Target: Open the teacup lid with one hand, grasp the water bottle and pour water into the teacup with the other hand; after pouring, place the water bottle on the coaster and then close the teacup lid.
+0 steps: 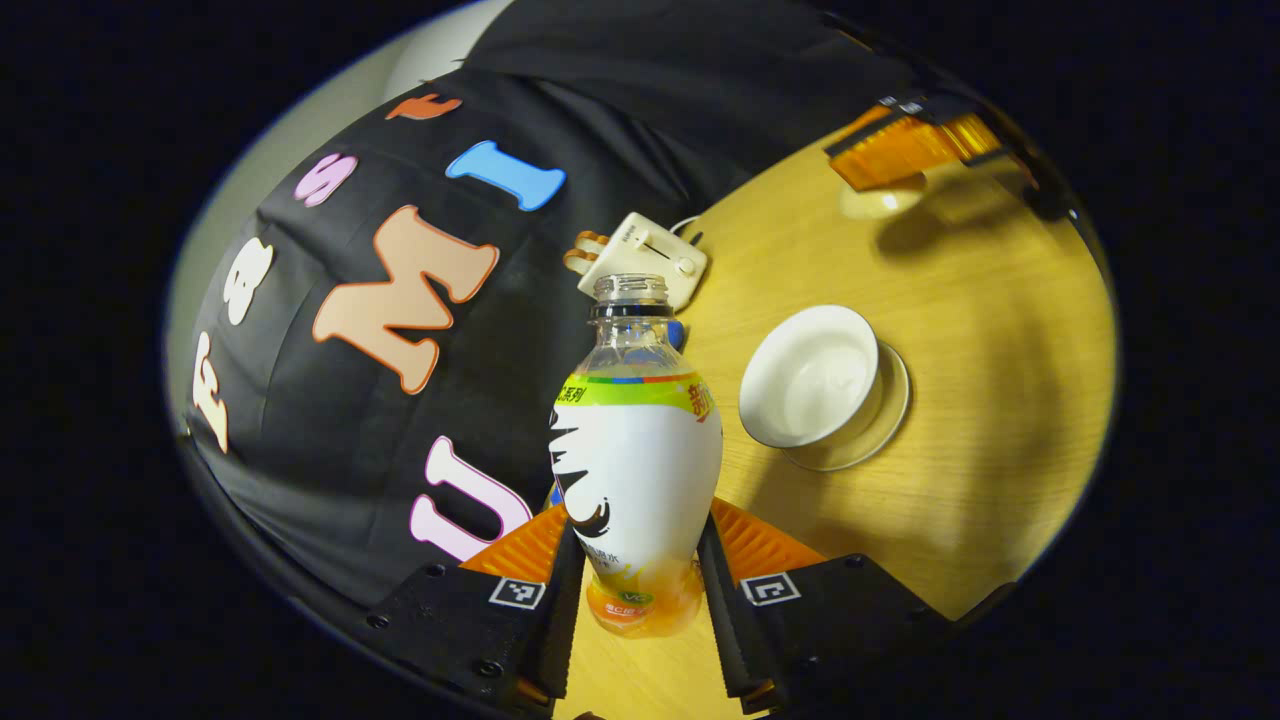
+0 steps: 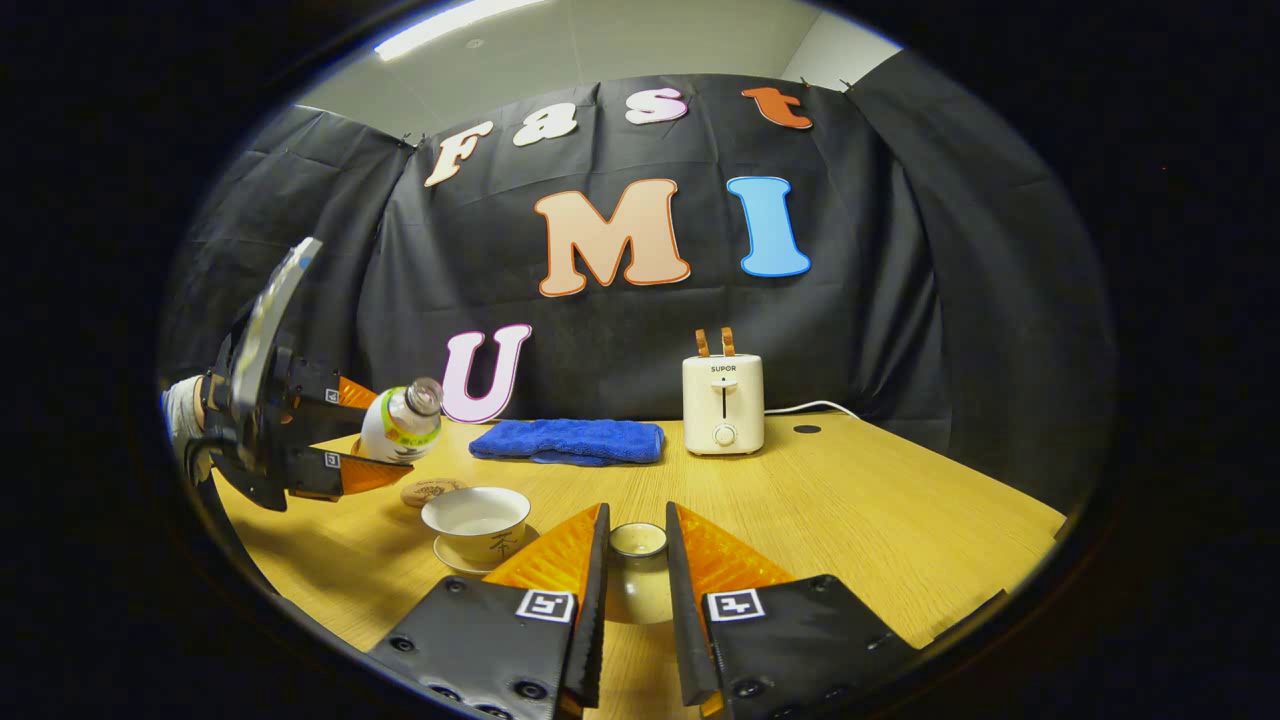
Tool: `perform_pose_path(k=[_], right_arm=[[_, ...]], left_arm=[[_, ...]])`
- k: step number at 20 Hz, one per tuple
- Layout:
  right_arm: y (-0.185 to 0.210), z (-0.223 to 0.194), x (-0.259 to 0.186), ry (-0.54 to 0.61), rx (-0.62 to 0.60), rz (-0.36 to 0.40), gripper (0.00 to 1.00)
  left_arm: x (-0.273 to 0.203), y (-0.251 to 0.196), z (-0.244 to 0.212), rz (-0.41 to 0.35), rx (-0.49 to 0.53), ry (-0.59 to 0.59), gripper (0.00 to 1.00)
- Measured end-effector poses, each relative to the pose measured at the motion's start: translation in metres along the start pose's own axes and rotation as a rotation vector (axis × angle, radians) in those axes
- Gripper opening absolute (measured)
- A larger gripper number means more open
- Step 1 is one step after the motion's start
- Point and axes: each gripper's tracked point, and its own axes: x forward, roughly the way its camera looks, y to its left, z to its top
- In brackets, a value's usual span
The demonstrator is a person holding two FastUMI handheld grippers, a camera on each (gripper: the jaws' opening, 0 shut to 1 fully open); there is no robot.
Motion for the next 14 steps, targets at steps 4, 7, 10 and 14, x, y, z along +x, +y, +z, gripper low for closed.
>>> perform_pose_path(k=[4,7,10,14], right_arm=[[0.003,0.0,0.001,0.001,0.022,-0.003,0.34],[0.01,-0.001,0.004,0.004,0.032,0.001,0.34],[0.015,-0.002,0.007,0.013,0.006,-0.002,0.33],[0.023,-0.002,0.009,0.01,-0.003,0.007,0.34]], left_arm=[[-0.001,0.017,0.002,0.036,-0.216,-0.056,0.56],[-0.003,0.031,0.007,0.064,-0.336,-0.114,0.55],[0.002,0.044,0.01,0.076,-0.499,-0.187,0.55],[0.011,0.055,0.004,0.098,-0.696,-0.247,0.57]])
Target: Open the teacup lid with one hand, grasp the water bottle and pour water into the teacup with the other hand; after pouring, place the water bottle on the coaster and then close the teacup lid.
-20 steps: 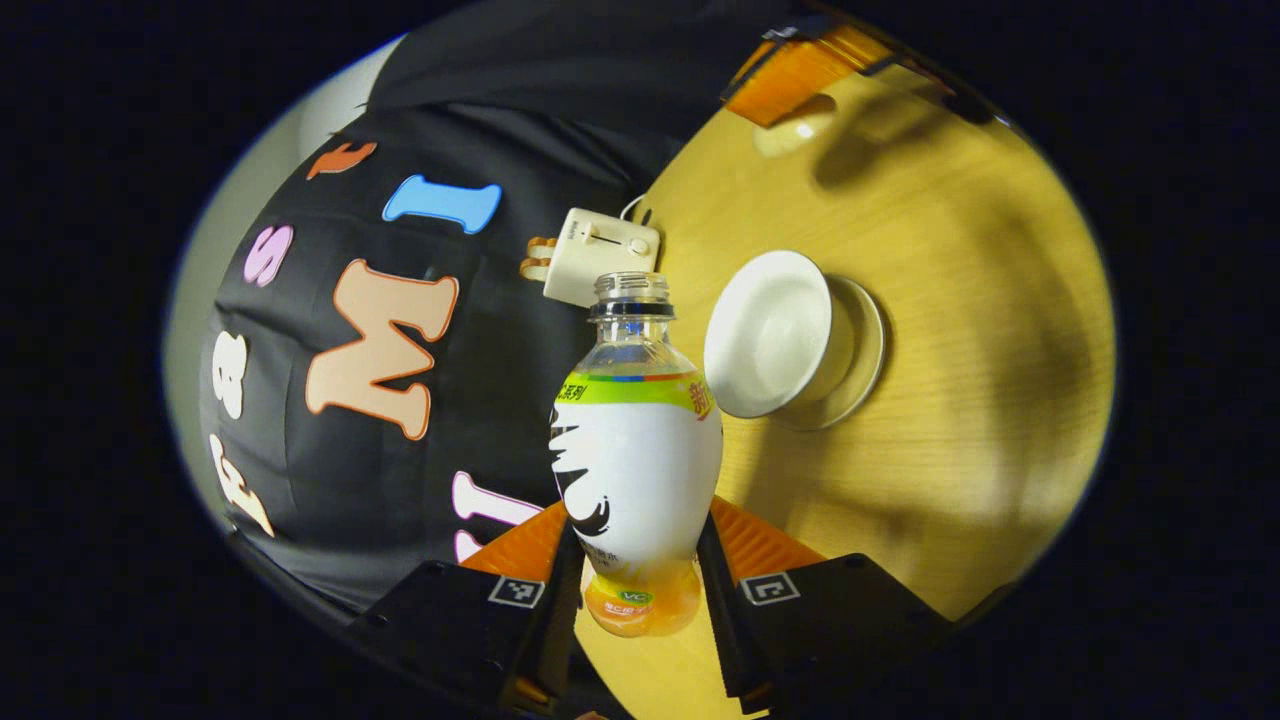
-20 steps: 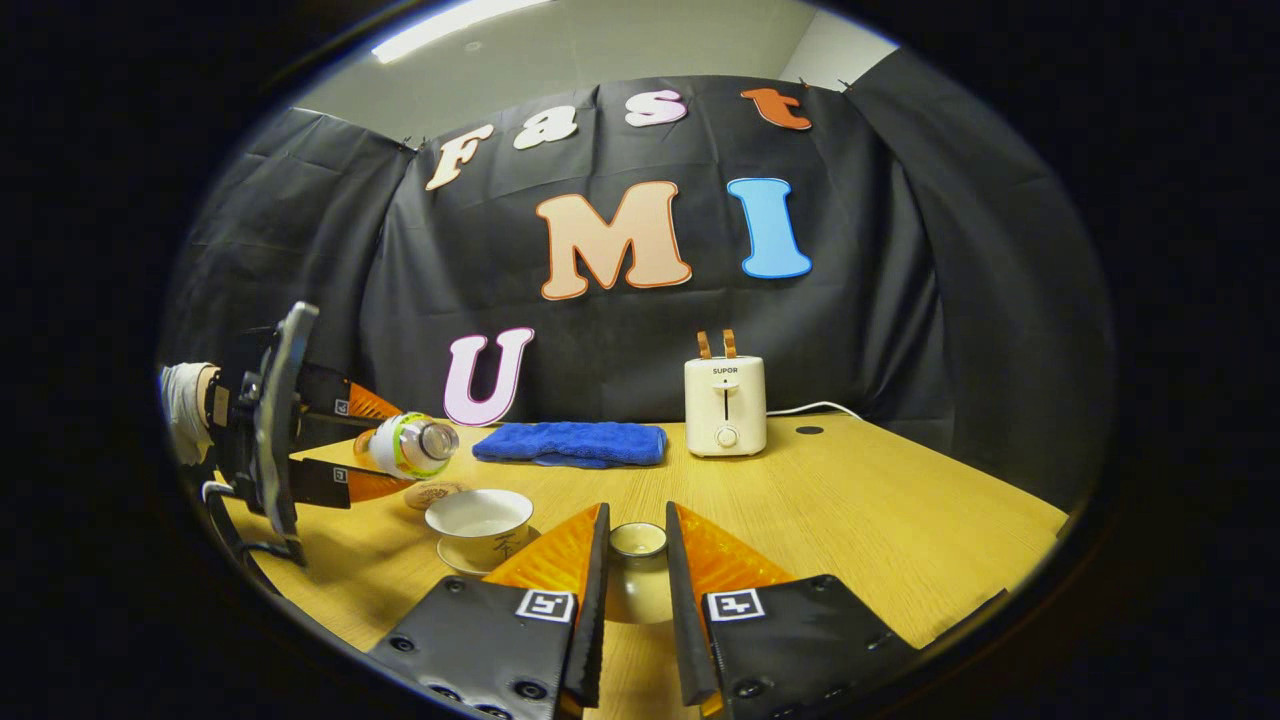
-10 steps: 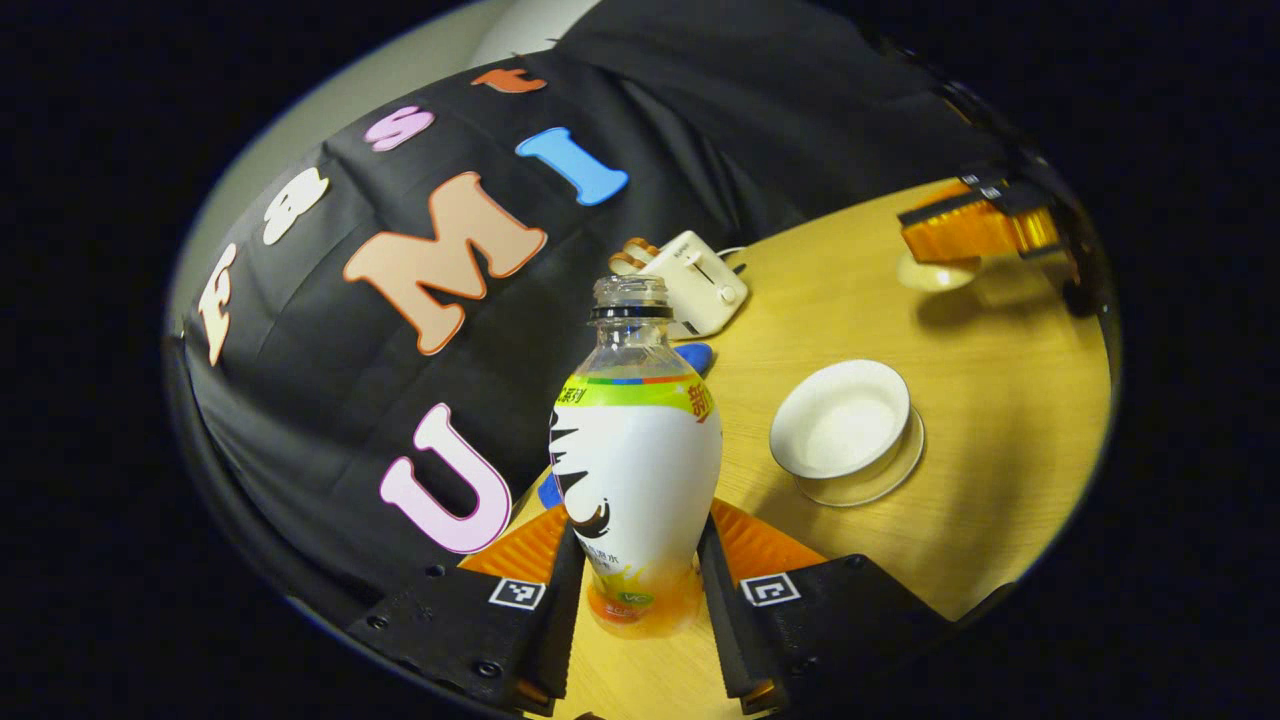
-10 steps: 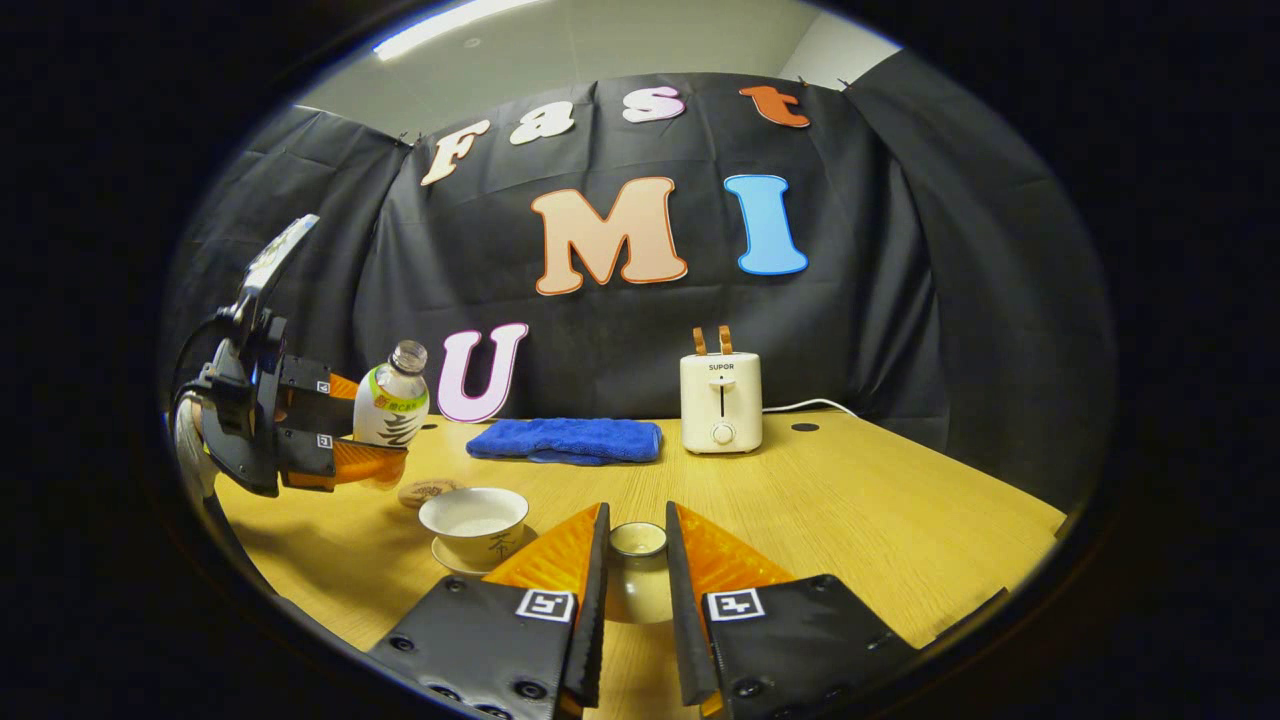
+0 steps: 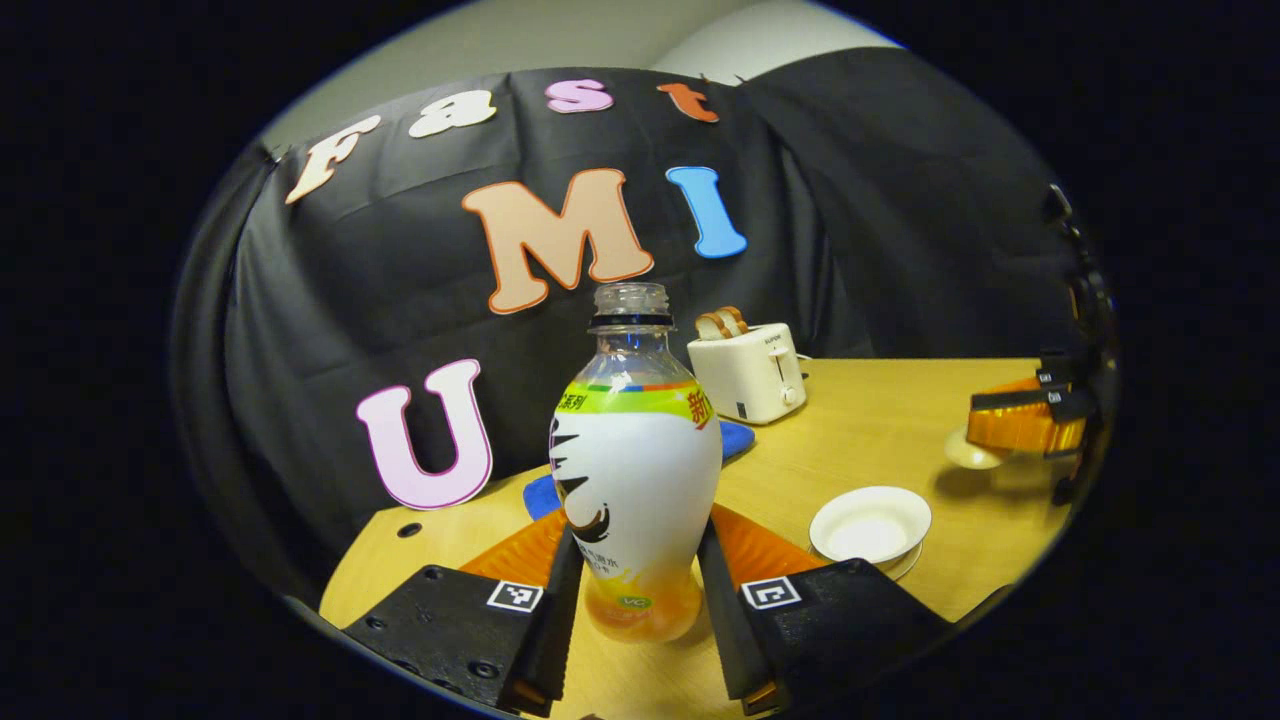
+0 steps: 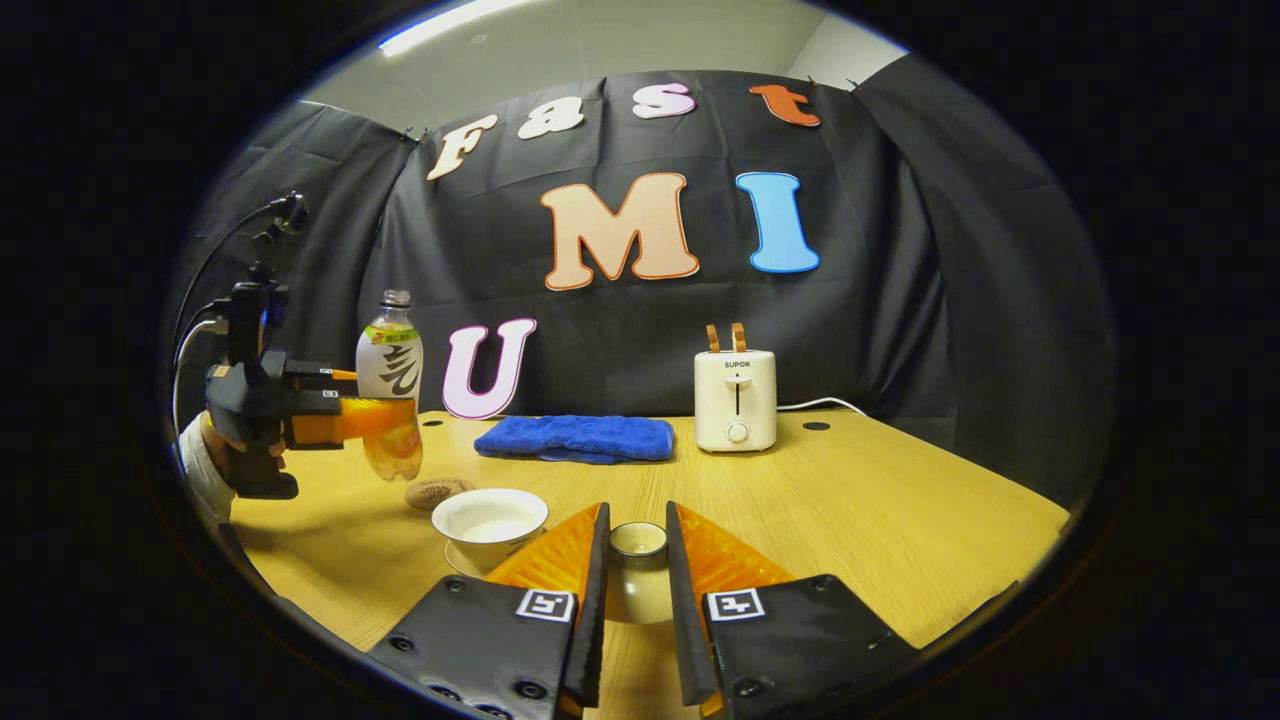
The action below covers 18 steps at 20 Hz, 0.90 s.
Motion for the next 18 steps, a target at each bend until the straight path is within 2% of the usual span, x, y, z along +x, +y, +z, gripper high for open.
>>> perform_pose_path(k=[3,10,18], right_arm=[[0.003,-0.001,0.001,0.0,0.003,0.003,0.34],[0.005,0.001,0.003,-0.001,0.008,0.014,0.34],[0.006,-0.001,0.003,0.001,0.016,0.021,0.34]], left_arm=[[0.007,0.01,0.004,0.021,-0.07,-0.041,0.57],[0.033,0.016,-0.021,0.053,-0.186,-0.026,0.57],[0.047,0.022,-0.041,0.085,-0.231,0.011,0.59]])
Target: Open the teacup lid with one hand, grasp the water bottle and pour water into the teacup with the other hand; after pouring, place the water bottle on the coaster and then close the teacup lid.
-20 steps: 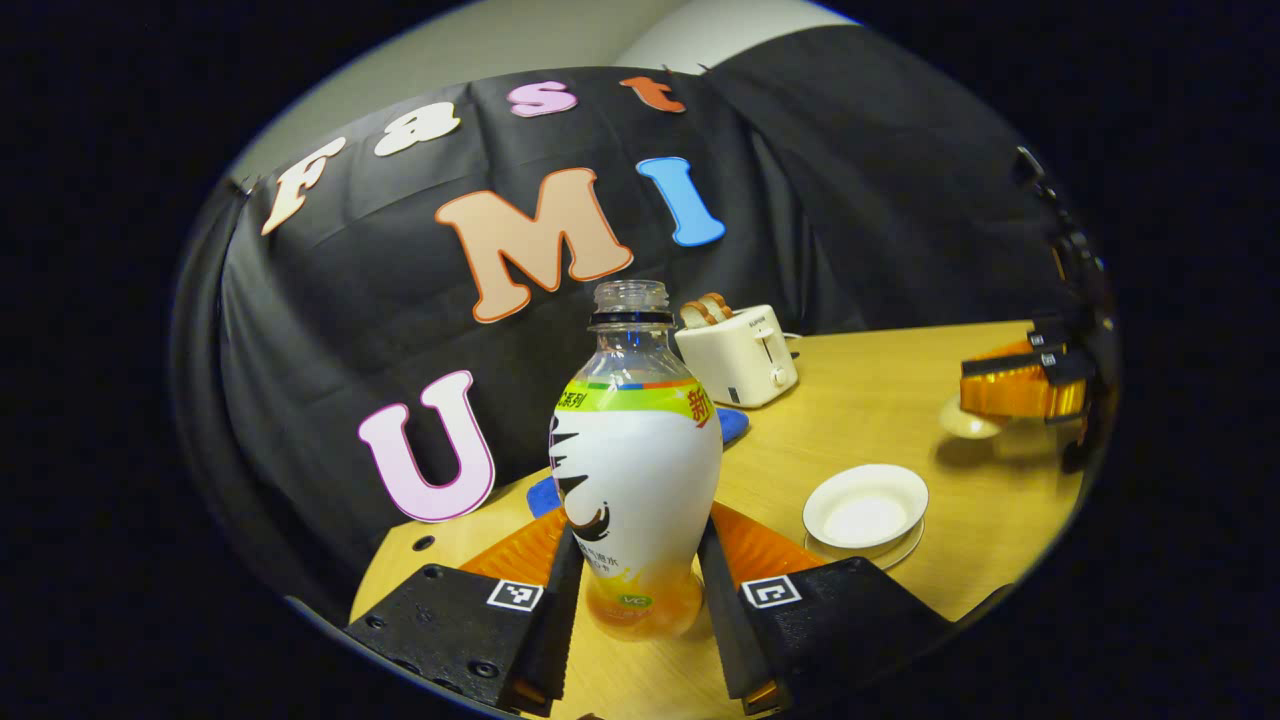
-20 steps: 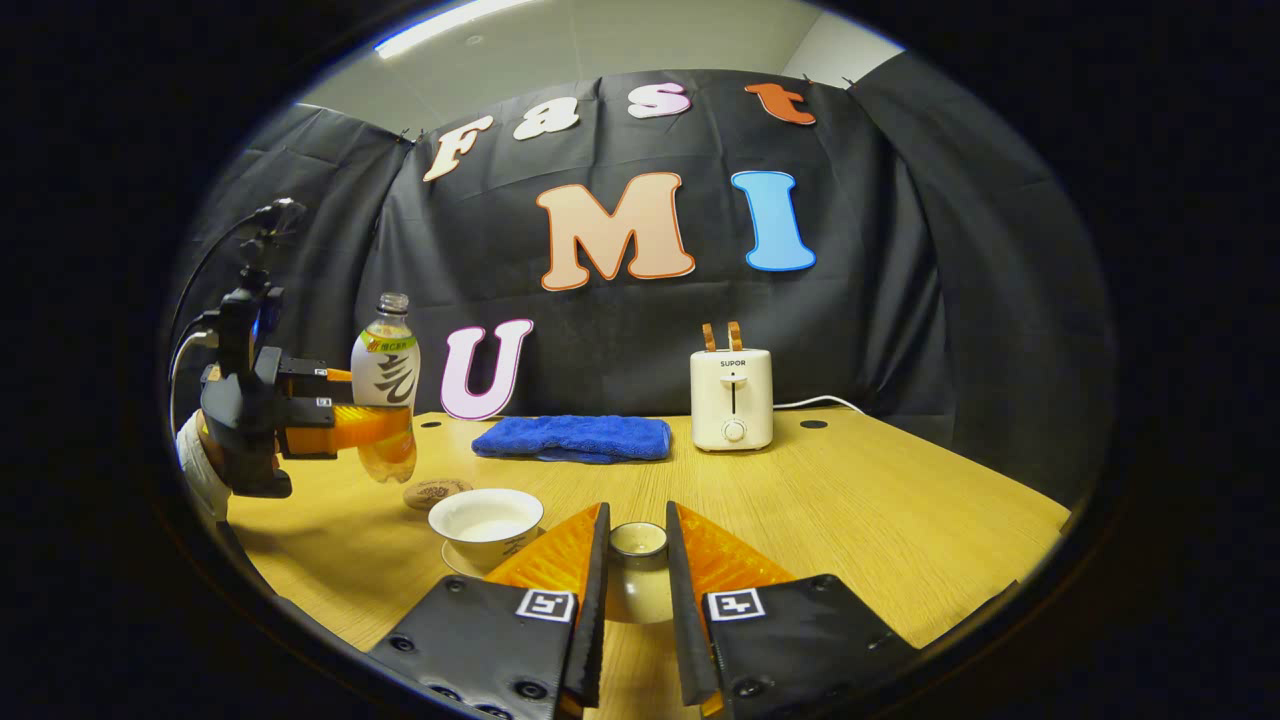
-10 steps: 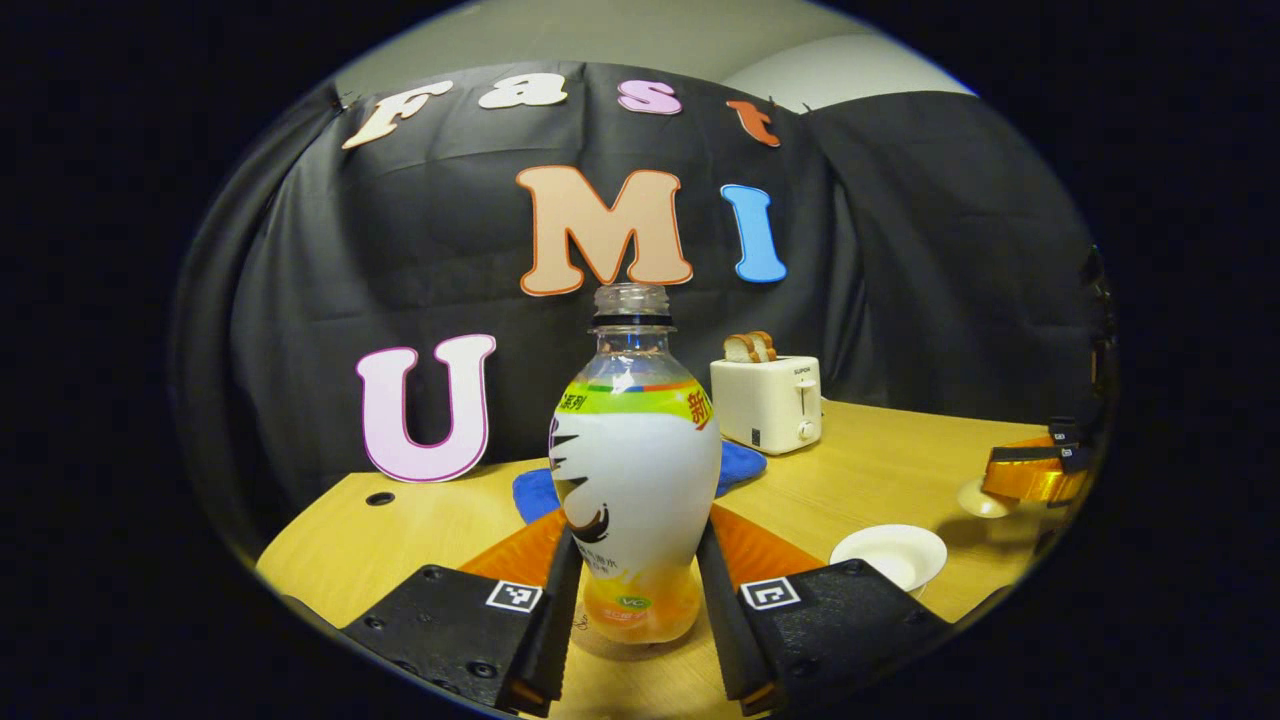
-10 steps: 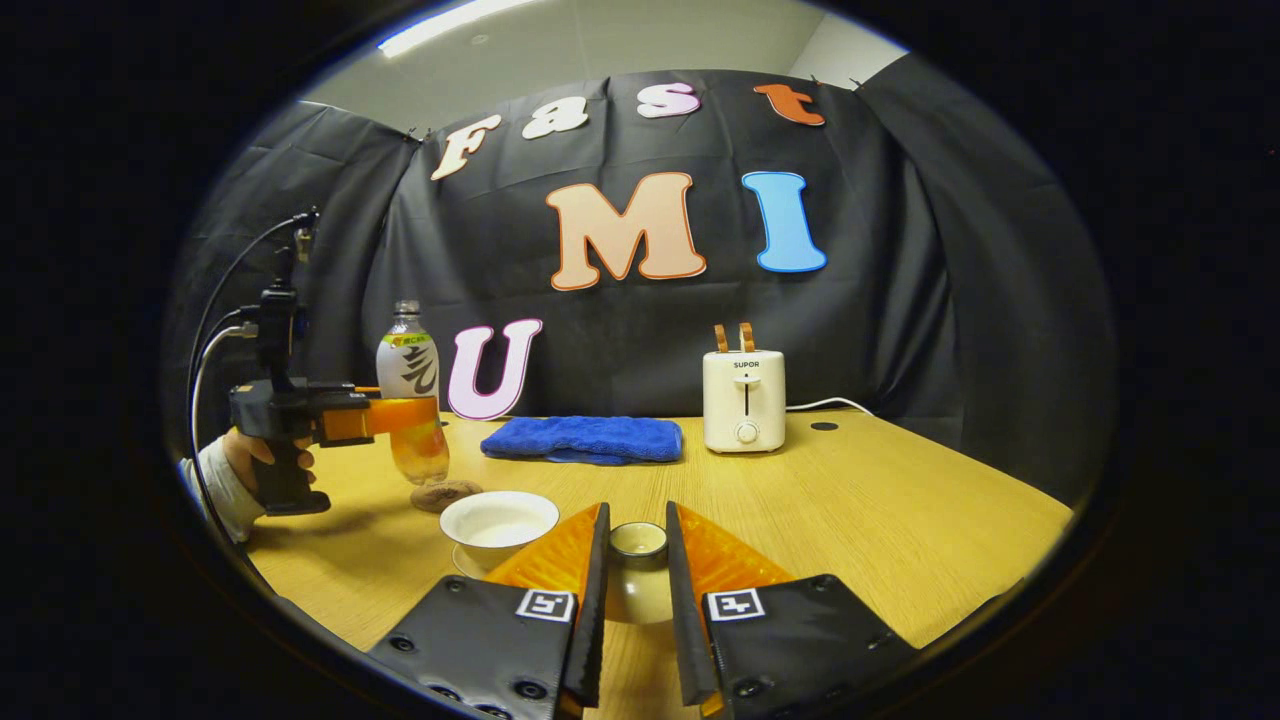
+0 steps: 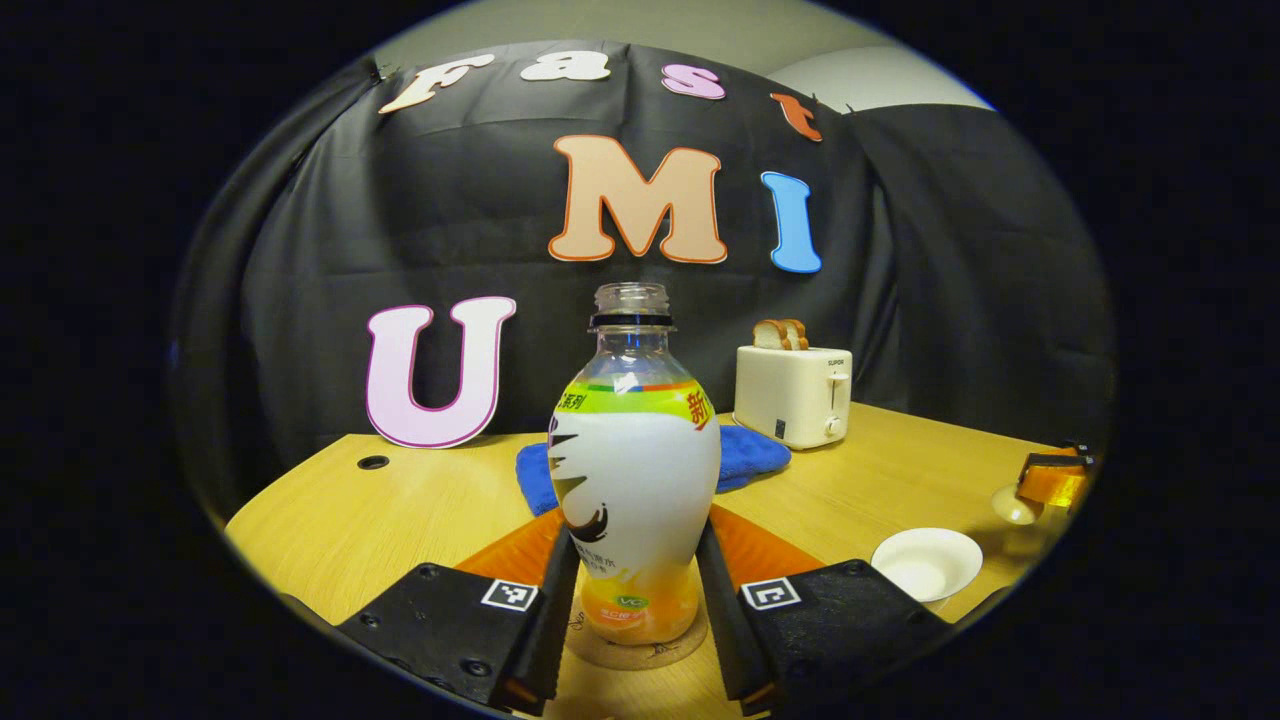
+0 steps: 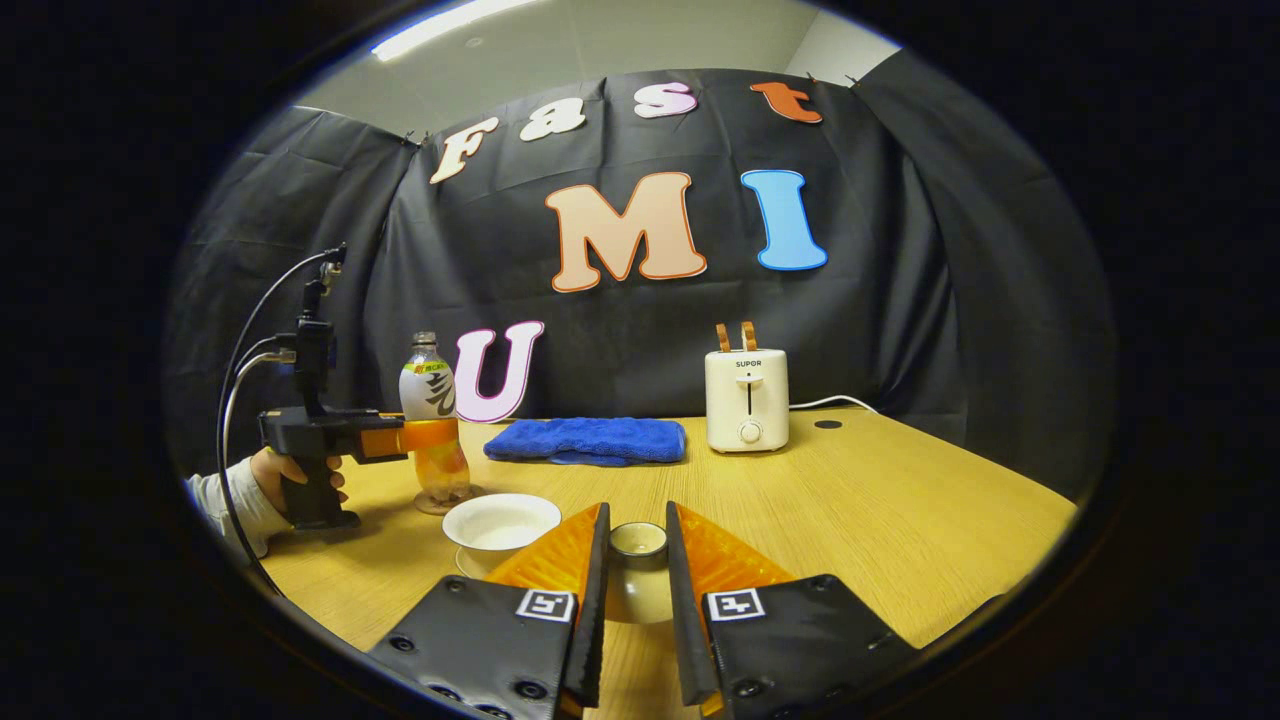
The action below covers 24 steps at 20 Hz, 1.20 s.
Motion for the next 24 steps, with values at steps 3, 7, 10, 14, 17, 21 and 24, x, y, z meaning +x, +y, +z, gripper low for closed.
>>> perform_pose_path(k=[3,7,10,14,17,21,24], right_arm=[[0.001,0.0,0.001,0.002,-0.004,0.0,0.34],[0.001,0.001,0.001,0.002,-0.004,-0.002,0.34],[0.0,0.0,0.002,0.002,-0.005,-0.004,0.34],[0.001,0.001,0.002,0.001,-0.011,-0.007,0.34],[0.002,-0.001,0.004,0.008,0.002,-0.001,0.34],[0.015,-0.003,0.012,0.022,0.029,0.033,0.34],[0.032,0.001,0.02,0.023,0.034,0.075,0.33]], left_arm=[[0.0,0.0,-0.002,0.003,-0.007,0.003,0.6],[-0.004,-0.002,-0.003,0.008,0.0,0.003,0.65],[-0.005,-0.004,-0.009,0.018,0.027,0.02,0.68],[-0.011,-0.005,-0.009,0.023,0.037,0.015,0.78],[-0.019,-0.001,-0.004,0.048,0.05,-0.005,0.95],[-0.037,0.002,0.001,0.07,0.069,-0.029,0.97],[-0.057,0.003,0.0,0.083,0.056,-0.031,0.97]])
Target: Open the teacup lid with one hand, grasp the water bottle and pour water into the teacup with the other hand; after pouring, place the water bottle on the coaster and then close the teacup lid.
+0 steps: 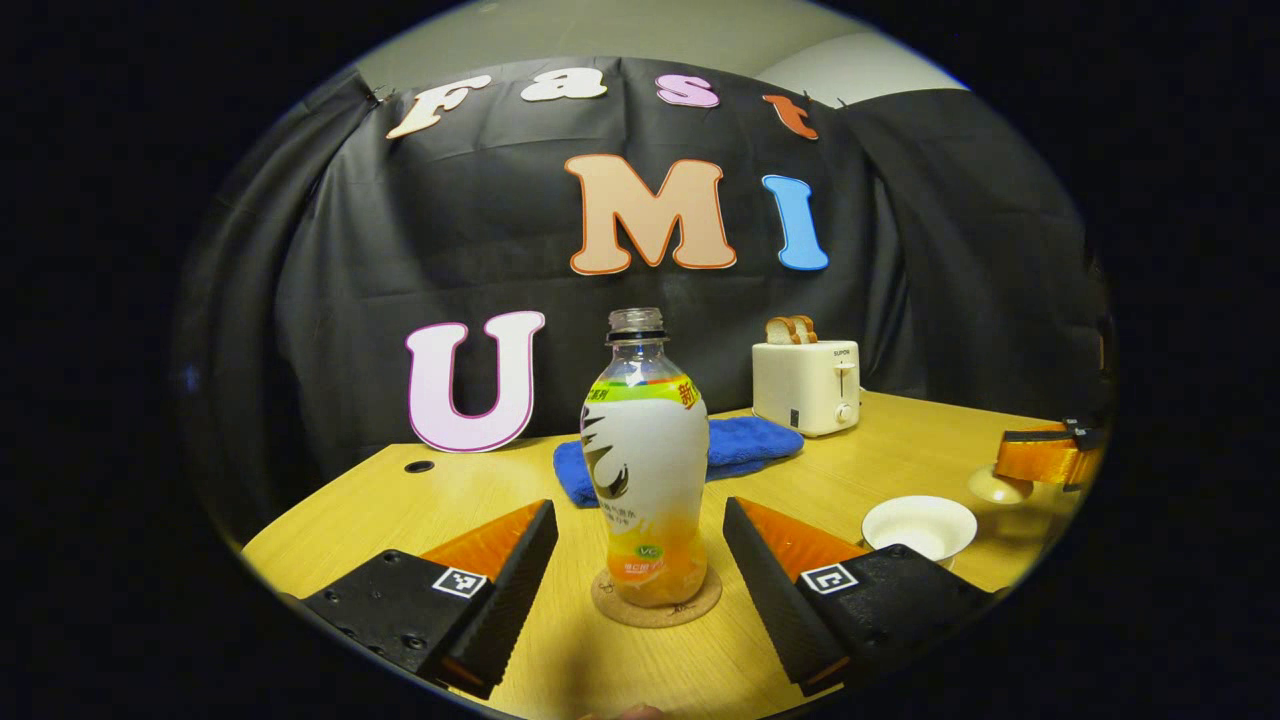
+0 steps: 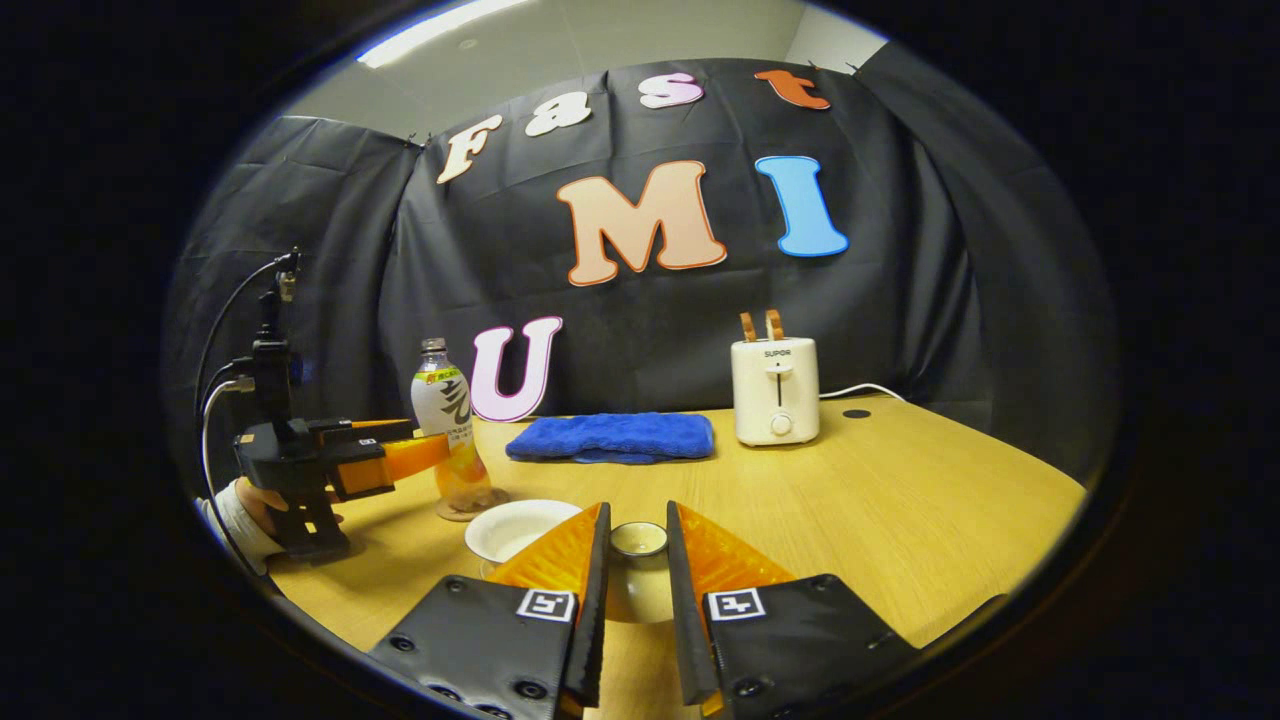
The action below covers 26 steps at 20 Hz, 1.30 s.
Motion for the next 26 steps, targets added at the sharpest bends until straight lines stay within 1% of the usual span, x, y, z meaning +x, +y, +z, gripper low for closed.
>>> perform_pose_path(k=[5,6,12,16,18,19,22,24,26], right_arm=[[0.028,0.009,0.019,-0.015,0.006,0.065,0.34],[0.032,0.01,0.024,-0.015,0.006,0.072,0.35],[0.05,0.004,0.039,0.001,0.038,0.105,0.34],[0.065,0.0,0.044,0.007,0.021,0.127,0.33],[0.072,-0.007,0.045,0.023,0.011,0.134,0.34],[0.074,-0.01,0.046,0.033,0.002,0.136,0.33],[0.077,-0.012,0.048,0.037,-0.03,0.123,0.35],[0.08,-0.016,0.049,0.052,-0.041,0.121,0.33],[0.078,-0.017,0.051,0.06,-0.051,0.105,0.34]], left_arm=[[-0.023,0.015,-0.006,0.036,-0.008,0.004,0.97],[-0.028,0.017,-0.006,0.044,-0.01,0.002,0.97],[-0.047,0.023,0.0,0.071,-0.008,-0.03,0.97],[-0.053,0.021,0.0,0.058,-0.033,-0.038,0.97],[-0.055,0.025,-0.002,0.063,-0.037,-0.034,0.97],[-0.055,0.027,-0.002,0.065,-0.037,-0.038,0.97],[-0.058,0.031,-0.002,0.075,-0.035,-0.044,0.97],[-0.06,0.033,-0.002,0.079,-0.036,-0.047,0.97],[-0.063,0.033,-0.002,0.081,-0.037,-0.048,0.97]])
